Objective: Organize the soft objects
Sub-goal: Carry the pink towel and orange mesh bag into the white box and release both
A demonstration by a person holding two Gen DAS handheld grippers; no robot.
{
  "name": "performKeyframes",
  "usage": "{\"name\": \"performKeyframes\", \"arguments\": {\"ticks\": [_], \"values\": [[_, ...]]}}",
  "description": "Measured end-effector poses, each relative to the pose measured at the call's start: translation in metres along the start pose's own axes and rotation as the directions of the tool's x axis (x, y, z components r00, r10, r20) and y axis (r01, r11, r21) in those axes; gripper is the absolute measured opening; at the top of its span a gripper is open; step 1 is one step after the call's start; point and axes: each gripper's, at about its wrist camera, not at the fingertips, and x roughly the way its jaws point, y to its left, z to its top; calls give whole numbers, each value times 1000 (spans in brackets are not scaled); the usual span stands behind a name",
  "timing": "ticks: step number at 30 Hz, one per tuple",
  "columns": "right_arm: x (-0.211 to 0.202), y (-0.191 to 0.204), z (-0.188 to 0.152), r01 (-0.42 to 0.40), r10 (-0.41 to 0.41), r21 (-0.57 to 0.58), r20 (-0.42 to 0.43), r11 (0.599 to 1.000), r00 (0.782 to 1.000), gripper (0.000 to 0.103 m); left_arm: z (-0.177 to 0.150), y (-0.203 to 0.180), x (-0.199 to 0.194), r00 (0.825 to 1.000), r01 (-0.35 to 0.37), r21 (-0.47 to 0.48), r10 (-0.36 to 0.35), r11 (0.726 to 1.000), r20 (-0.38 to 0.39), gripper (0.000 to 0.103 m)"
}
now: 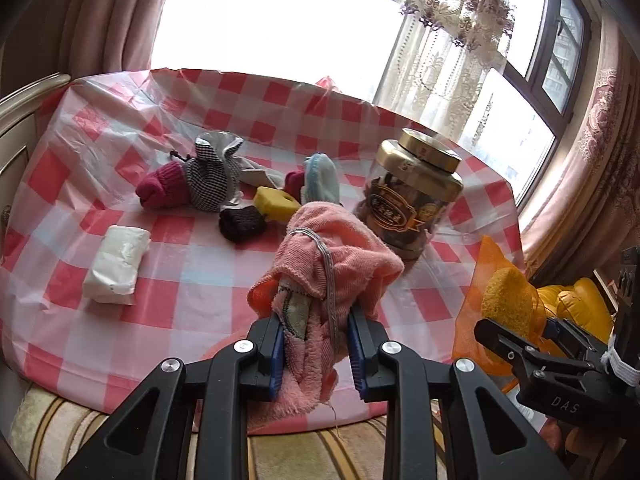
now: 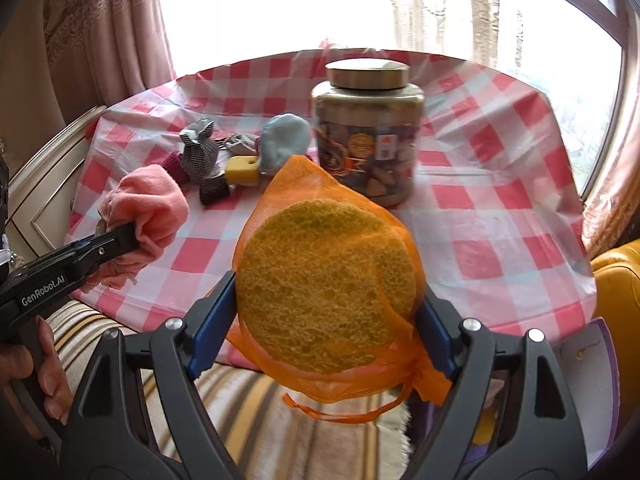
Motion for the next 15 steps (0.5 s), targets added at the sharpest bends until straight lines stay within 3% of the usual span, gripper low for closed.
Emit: {"name": "performKeyframes", "arguments": {"ticks": [15], "values": [[-30,-76,-24,108,-106,78,-19,991,994,84,-14,-58,-2,994,106,66,-104,992,-41,27]]}}
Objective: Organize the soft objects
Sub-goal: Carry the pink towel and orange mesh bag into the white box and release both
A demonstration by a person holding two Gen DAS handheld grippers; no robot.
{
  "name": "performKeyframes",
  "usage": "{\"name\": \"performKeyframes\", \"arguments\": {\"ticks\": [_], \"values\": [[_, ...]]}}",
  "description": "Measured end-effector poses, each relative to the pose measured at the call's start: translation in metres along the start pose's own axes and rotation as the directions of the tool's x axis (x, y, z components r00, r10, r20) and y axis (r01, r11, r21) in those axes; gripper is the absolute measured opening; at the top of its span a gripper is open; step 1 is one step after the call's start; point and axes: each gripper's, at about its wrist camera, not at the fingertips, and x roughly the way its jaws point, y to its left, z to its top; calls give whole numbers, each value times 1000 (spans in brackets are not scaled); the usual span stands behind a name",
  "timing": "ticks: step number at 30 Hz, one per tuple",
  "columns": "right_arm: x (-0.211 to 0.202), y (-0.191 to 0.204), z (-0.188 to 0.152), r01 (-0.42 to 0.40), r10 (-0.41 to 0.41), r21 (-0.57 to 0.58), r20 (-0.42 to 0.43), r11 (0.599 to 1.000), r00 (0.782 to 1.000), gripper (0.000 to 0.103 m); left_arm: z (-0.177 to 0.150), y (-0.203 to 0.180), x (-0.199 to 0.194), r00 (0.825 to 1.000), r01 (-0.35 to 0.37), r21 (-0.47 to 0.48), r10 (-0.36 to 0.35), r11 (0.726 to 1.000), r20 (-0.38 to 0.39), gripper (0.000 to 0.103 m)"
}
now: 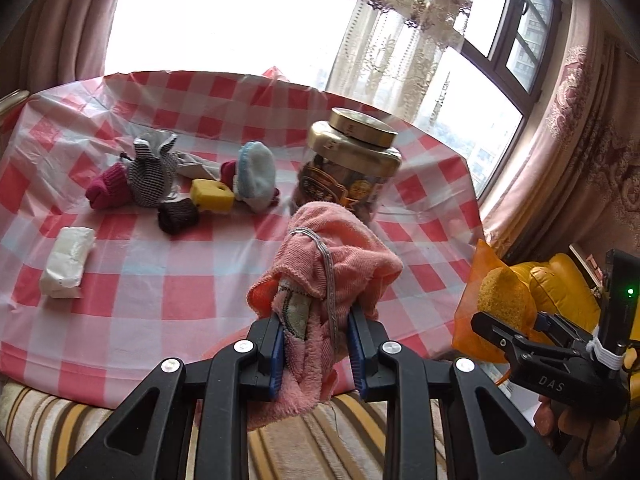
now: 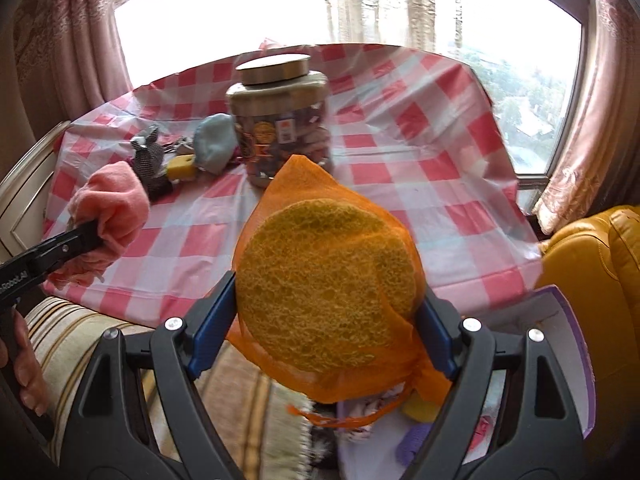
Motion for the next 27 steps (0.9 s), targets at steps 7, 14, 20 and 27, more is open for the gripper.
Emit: {"name": "performKeyframes", "arguments": {"ticks": [7,14,20,27], "values": [[-9,-53,-13,90,-88,61,-30,994,996,84,-6,-34,6,997,74,34,-73,997,-38,28],[-21,-90,-31,151,-145,87,-67,985,987,84,-18,-73,16,981,174,74,-166,982,-104,28],[-32,-120,-48,201,-190,117,-100,973,977,84,-34,-110,25,951,268,102,-246,958,-185,28],[-44,-152,-65,275,-256,143,-137,951,957,84,-56,-159,31,897,388,173,-327,905,-298,29]]}}
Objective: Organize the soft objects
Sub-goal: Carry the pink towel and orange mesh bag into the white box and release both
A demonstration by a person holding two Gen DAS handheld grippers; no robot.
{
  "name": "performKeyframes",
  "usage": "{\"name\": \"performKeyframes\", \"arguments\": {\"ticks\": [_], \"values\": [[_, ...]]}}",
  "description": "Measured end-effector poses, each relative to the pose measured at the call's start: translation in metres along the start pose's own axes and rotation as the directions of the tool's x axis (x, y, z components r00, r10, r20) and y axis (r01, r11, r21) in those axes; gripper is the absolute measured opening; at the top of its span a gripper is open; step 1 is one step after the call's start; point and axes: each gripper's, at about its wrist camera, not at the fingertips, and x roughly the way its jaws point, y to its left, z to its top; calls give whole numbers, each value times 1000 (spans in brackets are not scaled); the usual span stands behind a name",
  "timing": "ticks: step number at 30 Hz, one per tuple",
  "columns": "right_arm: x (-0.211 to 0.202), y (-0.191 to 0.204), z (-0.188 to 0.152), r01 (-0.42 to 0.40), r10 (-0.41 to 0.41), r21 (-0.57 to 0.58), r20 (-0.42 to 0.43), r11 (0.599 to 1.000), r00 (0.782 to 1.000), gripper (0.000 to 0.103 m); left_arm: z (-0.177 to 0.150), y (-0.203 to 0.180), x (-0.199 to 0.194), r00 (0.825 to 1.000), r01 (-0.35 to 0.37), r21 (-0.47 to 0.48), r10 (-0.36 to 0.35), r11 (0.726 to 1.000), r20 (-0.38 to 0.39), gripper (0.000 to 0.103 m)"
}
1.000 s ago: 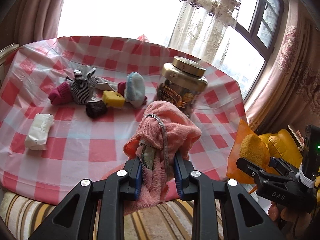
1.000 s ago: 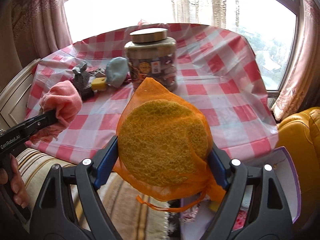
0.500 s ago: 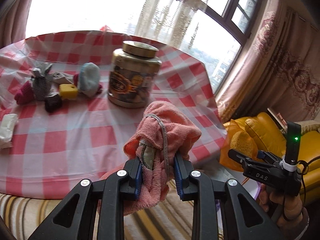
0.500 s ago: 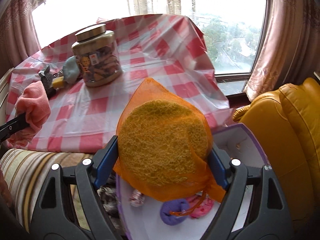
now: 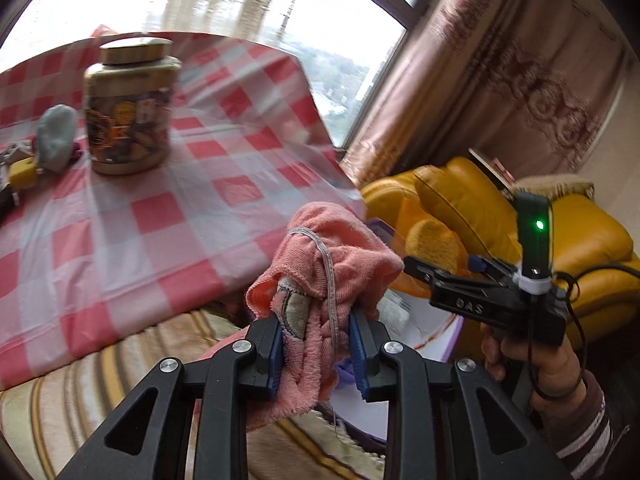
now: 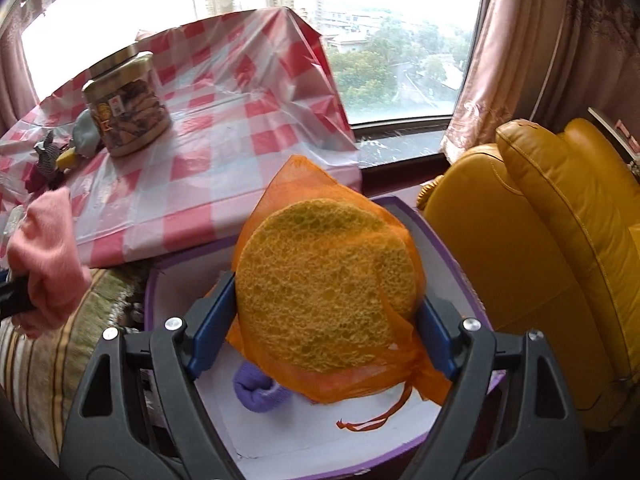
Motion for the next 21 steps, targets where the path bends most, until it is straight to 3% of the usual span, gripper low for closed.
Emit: {"name": "performKeyframes", "arguments": {"ticks": [11,13,15,21], "values": [[-5,-36,-12,44,-43,50,-19,998,999,84,-12,-59,35,983,137,113,-121,984,-138,31],[-6,-39,-13,50,-49,61,-16,997,999,85,-12,-67,42,976,158,138,-134,978,-169,37],[-5,-40,-14,59,-57,63,-26,996,998,87,-16,-75,53,966,165,161,-126,973,-227,56],[0,-41,-16,72,-68,61,-53,996,996,88,-20,-66,57,959,146,128,-109,981,-260,59]]}}
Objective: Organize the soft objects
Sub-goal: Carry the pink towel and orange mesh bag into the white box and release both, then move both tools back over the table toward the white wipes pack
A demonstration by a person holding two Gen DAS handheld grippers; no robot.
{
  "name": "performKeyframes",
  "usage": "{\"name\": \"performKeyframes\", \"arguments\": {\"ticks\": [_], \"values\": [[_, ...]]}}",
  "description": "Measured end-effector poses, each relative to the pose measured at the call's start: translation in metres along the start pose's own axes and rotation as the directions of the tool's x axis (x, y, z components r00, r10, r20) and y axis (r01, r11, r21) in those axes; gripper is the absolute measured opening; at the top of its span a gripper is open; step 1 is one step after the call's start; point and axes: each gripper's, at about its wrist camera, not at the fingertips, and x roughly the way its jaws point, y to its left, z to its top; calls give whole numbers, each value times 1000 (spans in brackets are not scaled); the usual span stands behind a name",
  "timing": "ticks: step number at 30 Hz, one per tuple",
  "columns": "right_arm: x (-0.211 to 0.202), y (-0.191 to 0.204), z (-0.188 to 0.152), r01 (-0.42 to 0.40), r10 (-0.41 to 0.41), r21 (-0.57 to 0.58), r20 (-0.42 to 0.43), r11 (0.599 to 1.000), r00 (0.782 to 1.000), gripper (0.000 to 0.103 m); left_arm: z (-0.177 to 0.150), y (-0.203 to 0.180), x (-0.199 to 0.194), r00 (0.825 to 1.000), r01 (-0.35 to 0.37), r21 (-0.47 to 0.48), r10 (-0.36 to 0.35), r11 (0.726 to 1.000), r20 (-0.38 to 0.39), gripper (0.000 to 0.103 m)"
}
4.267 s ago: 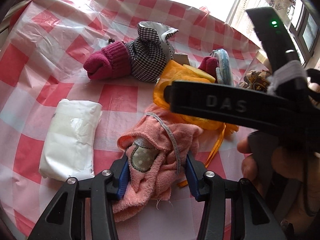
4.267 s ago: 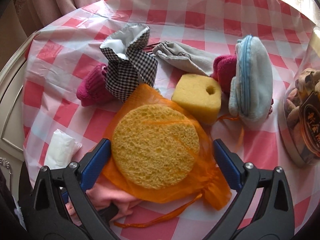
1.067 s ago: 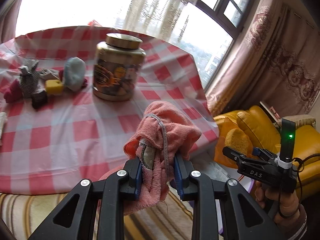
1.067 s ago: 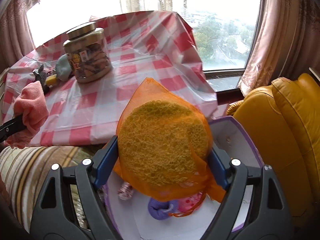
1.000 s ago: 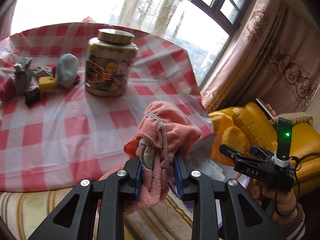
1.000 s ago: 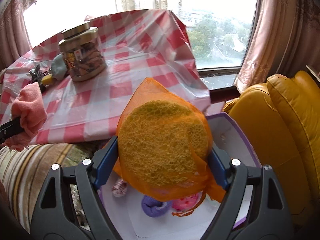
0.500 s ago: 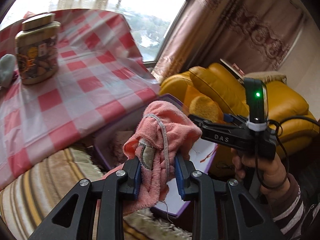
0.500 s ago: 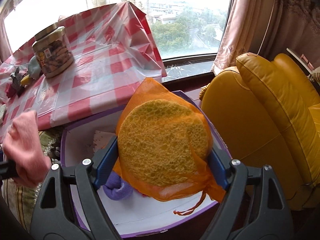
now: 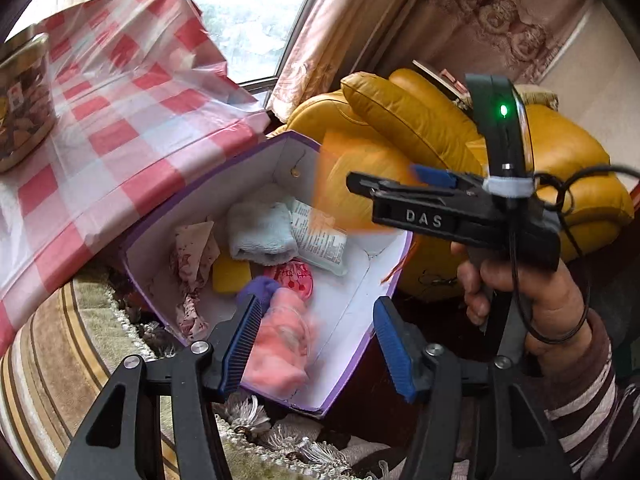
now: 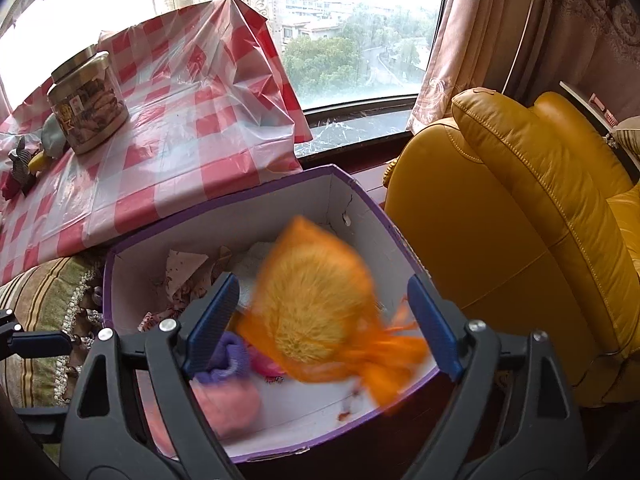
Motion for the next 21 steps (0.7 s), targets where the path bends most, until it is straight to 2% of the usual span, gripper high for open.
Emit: {"name": "performKeyframes", "arguments": {"ticks": [13,21], "values": [[1,20,5,-34,34,-25,-1,999,999,88,-2,25,-16,998,-12,-102,18,995,57,60],[-1,65,16,-99,100,-92,7,991,995,88,-6,67,-49,986,-83,-197,109,977,129,60]]}}
